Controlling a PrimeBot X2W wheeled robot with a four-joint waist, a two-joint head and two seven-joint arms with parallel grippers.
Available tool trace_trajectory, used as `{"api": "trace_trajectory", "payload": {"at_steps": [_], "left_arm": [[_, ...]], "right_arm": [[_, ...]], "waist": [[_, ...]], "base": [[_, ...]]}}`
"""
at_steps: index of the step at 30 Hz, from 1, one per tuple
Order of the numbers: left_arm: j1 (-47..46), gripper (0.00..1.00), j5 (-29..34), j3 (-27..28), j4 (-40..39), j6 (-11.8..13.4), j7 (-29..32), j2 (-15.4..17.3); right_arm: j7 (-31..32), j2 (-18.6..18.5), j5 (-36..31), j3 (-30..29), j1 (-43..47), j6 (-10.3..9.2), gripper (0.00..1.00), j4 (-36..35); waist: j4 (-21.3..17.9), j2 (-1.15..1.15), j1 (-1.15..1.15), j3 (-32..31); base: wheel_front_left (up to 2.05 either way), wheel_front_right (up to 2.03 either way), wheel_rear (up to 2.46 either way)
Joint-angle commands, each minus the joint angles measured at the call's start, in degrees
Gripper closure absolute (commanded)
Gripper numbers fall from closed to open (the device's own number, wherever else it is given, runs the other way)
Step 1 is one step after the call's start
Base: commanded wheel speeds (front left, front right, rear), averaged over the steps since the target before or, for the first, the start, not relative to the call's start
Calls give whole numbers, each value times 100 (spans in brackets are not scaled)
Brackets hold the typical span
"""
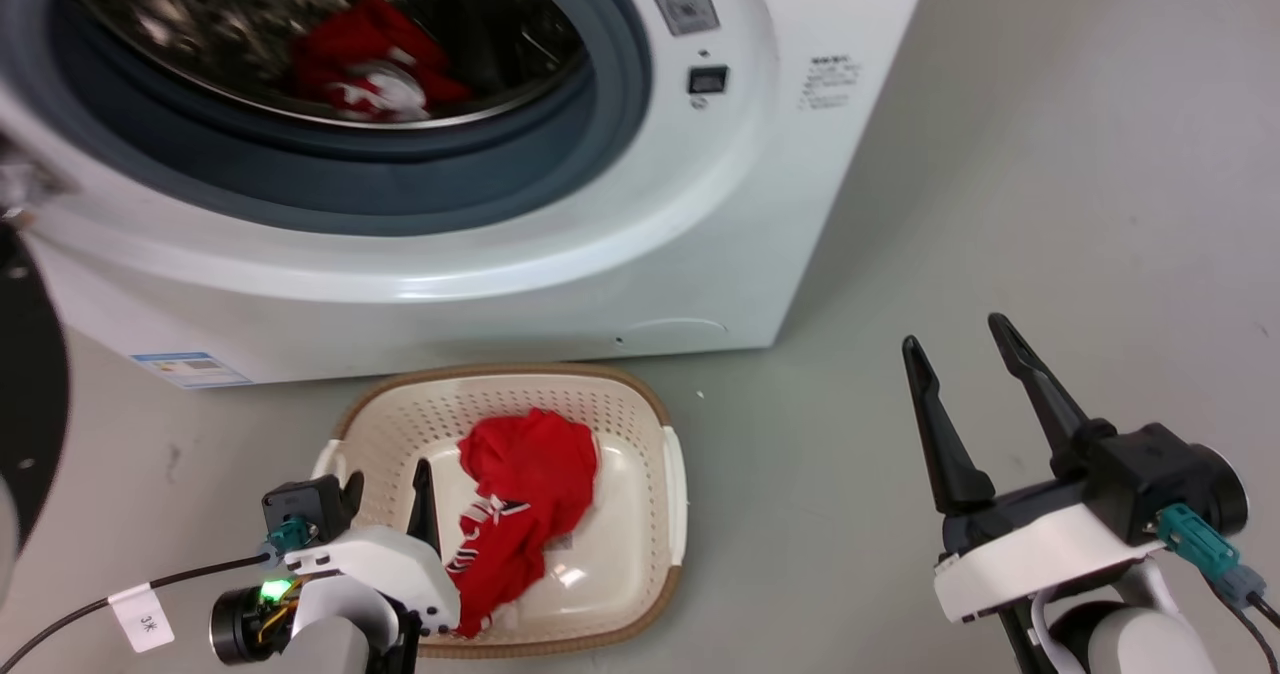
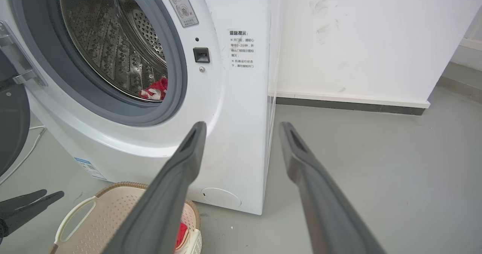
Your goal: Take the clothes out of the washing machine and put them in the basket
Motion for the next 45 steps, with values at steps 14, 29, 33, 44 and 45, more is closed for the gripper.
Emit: {"api": "trace_trajectory", "payload": {"at_steps": [14,29,33,44,45], "left_arm": [[91,0,512,3,-1662,-5,-14,-212],[-2163,0,828,-273,-262,-174,113,121],[-2837,0,802,-246,281,-169,302,286],[-4380,0,949,-352,1373,-132,993,883],[-4524,0,975,-381,1453,-131,1074,948]], "right_arm": [[220,11,-13,-198,481,-4,0,-263],[270,11,-70,37,342,-4,0,-484],[215,11,-55,160,215,-4,0,-448],[31,11,17,493,-164,-4,0,-368],[13,12,29,532,-209,-4,0,-349]], "waist": [[585,0,1,-796],[295,0,1,-281],[88,0,1,36],[-407,0,1,950],[-449,0,1,1037]], "base": [[0,0,0],[0,0,0],[0,0,0],[0,0,0],[0,0,0]]}}
